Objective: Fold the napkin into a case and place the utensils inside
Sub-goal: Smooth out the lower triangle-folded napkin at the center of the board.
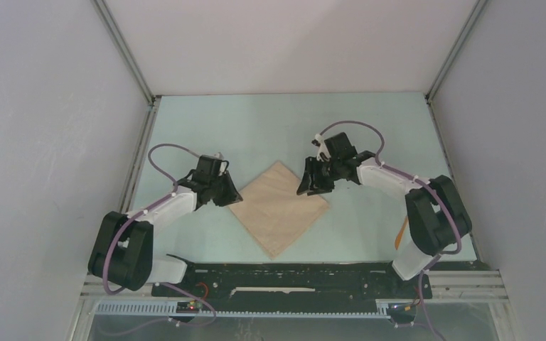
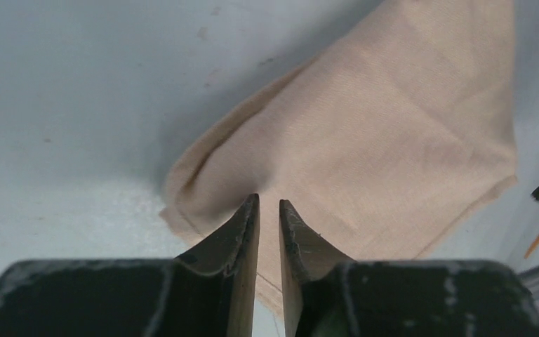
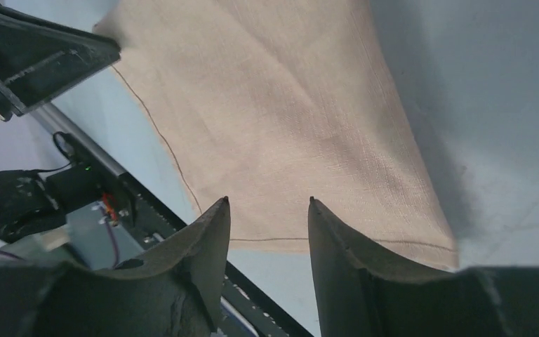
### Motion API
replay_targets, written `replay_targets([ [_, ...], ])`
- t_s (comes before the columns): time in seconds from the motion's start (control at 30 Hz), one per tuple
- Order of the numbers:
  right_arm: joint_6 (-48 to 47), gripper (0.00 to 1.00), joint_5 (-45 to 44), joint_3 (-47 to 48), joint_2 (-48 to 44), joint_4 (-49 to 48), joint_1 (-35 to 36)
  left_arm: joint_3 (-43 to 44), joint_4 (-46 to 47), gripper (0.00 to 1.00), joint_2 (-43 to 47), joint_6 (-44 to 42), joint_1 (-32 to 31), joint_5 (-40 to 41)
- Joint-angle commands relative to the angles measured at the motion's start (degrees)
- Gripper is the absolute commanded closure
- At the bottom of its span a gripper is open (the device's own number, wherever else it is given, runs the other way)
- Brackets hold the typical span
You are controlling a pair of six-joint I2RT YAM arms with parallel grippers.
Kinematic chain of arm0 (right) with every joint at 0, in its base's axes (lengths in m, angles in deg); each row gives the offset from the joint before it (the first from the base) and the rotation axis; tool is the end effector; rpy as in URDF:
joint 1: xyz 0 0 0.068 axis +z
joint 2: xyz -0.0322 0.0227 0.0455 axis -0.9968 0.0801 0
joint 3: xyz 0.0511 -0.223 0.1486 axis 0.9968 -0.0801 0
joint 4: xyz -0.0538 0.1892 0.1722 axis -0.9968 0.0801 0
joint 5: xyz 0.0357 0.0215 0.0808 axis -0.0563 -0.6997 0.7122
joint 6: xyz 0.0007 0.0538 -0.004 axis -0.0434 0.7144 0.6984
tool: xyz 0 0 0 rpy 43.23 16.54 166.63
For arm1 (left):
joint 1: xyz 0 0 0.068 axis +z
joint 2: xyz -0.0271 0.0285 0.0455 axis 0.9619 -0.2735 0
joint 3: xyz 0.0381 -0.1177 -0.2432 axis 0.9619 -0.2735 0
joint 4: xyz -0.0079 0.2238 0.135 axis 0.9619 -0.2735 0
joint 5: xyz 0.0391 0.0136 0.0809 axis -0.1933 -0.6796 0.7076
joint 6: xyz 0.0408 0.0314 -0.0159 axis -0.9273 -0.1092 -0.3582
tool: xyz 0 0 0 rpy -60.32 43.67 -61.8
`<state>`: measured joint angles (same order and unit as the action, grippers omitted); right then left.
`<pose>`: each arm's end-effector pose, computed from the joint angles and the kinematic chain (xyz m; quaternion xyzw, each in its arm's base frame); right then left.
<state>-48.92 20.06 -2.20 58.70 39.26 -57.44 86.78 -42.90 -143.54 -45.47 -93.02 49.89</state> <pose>0.2874 0.1702 0.2124 -0.1040 0.9276 0.3173 0.1677 0.2354 -0.0869 0.1769 -0.1288 0.9411 -0.2135 0.2283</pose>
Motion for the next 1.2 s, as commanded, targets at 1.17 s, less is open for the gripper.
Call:
replay_targets([
  [1.17, -0.57, 0.48, -10.36, -13.10, -2.36, -2.69, -2.37, -4.86, -0.53, 0.71, 3.69, -0.95, 4.67, 8.97],
])
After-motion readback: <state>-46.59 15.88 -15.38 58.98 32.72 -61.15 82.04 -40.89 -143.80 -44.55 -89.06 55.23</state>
